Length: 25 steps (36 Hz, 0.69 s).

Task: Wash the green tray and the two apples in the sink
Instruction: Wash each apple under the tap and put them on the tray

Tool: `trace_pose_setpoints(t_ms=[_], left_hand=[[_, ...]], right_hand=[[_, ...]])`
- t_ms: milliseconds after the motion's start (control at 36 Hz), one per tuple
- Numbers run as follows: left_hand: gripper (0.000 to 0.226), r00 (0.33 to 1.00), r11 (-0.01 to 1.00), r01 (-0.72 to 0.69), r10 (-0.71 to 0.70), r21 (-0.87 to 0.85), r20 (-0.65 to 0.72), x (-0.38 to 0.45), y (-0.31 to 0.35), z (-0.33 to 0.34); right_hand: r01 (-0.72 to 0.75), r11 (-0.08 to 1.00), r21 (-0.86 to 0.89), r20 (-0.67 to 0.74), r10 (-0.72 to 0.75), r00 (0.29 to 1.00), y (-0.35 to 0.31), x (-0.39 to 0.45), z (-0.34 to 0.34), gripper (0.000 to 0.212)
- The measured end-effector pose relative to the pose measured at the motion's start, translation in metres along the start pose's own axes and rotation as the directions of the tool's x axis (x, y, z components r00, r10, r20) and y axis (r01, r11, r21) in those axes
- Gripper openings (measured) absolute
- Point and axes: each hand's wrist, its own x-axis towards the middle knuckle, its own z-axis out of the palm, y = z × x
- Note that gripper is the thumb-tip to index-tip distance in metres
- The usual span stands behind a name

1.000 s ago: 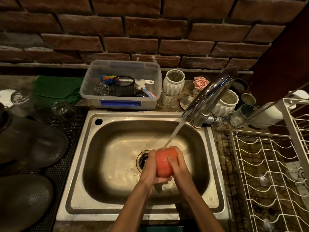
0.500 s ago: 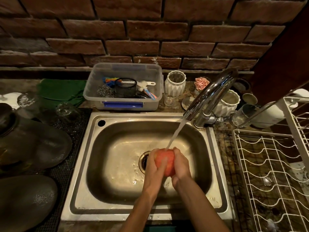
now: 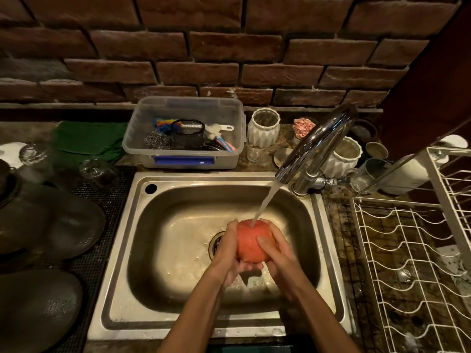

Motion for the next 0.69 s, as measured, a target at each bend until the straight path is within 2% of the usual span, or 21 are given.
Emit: trace_pose_setpoints(t_ms=[56,111,194,278,361,417,472,528,611,694], left_hand=[[0.058,0.993,0.993,0.094,-0.089,-0.073,0.072,-0.003,0.002,-0.002],[0.055,0.991,0.988,0.106,-0.096,-0.109,0.093,-0.004,-0.002,-0.001],[0.046,0.999,0.994,-0.006,0.002,-0.113,-0.036,-0.001,-0.014,0.005],[0.034,0.98,0.99,-0.133,0.124,-0.05,-0.158,0.0,-0.023,0.013],[0.026,0.932,0.974,-0.226,0.226,0.033,-0.284,0.0,-0.03,0.016],[0.028,0.888,0.942,-0.294,0.331,0.16,-0.319,0.001,-0.035,0.017],[0.033,0.868,0.911,-0.318,0.392,0.264,-0.306,0.001,-0.04,0.015],[0.038,0.853,0.872,-0.34,0.443,0.351,-0.275,0.003,-0.044,0.01],[0.055,0.802,0.711,-0.413,0.58,0.57,-0.142,0.006,-0.045,0.002],[0.083,0.794,0.563,-0.387,0.606,0.73,-0.046,0.008,-0.051,-0.005]], right_hand=[[0.025,0.997,-0.069,-0.036,-0.028,0.999,0.001,-0.002,-0.002,0.063],[0.071,0.986,-0.154,-0.147,-0.093,0.985,0.0,-0.003,0.004,0.06],[0.074,0.98,-0.186,-0.311,-0.13,0.941,0.0,-0.003,0.02,0.058],[0.075,0.979,-0.187,-0.399,-0.146,0.905,0.003,-0.002,0.035,0.049],[0.062,0.993,-0.098,-0.491,-0.103,0.865,0.006,0.001,0.044,0.028],[0.024,0.999,0.035,-0.55,0.0,0.835,0.007,0.001,0.048,0.022],[-0.018,0.994,0.111,-0.586,0.08,0.806,0.007,0.003,0.051,0.023],[-0.066,0.994,0.092,-0.582,0.108,0.806,0.009,0.004,0.05,0.025],[-0.156,0.978,0.139,-0.582,0.208,0.786,0.008,0.005,0.046,0.031],[-0.237,0.958,0.163,-0.544,0.288,0.788,0.0,0.006,0.041,0.035]])
